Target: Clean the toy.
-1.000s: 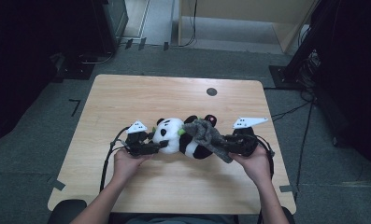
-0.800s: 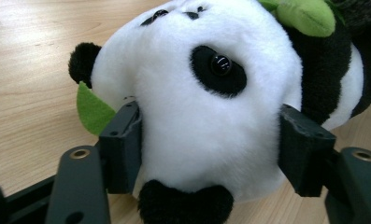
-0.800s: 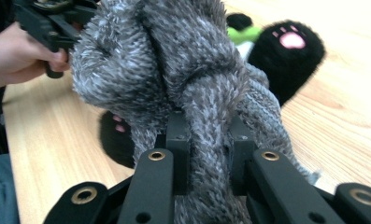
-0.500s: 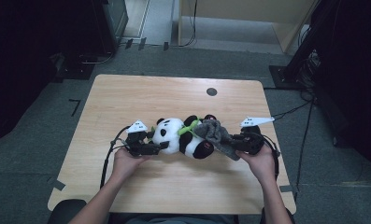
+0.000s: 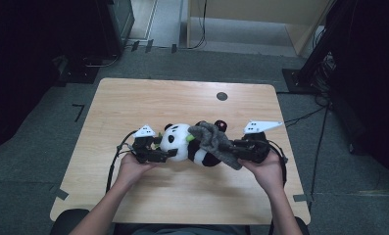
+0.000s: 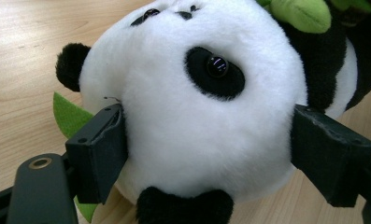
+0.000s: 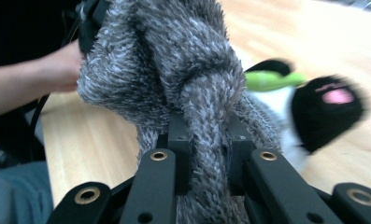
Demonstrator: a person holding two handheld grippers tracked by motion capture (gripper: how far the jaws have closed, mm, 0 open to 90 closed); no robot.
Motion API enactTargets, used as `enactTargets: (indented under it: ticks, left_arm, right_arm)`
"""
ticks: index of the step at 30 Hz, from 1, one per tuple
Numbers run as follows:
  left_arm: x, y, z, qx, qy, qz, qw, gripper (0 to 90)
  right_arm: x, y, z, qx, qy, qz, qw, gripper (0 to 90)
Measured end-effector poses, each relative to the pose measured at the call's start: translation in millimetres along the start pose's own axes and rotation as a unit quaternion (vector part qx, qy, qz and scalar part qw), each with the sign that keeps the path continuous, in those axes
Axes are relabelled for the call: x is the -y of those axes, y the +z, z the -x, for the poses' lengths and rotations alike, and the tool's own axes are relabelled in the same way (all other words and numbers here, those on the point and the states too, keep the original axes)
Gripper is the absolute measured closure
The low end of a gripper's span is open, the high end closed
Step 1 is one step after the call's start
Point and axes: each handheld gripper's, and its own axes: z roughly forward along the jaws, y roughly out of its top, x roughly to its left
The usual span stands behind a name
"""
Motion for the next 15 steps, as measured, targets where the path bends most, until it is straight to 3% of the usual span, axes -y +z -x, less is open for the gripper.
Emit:
enactTargets:
  ticks: [2,4,13,15]
  left_arm:
    - [0.2,0.0,0.2,0.000,0.003,-0.002,1.0000,16.9]
    - [-0.2,-0.3,0.6,-0.002,0.004,-0.002,1.0000,16.9]
    - [-20.4,-3.1,-7.2,0.024,0.012,-0.039,0.9989,17.0]
    - [-23.2,-2.6,-11.8,0.028,0.016,-0.035,0.9989,16.8]
  right_arm:
    - [4.2,9.6,0.8,-0.004,0.002,-0.013,0.9999,78.6]
    - [7.1,12.3,5.1,-0.012,0.012,-0.006,0.9998,78.7]
    - [10.6,11.2,19.3,0.001,0.028,-0.001,0.9996,79.0]
    - [9.8,12.1,20.9,0.008,0.025,-0.007,0.9996,79.1]
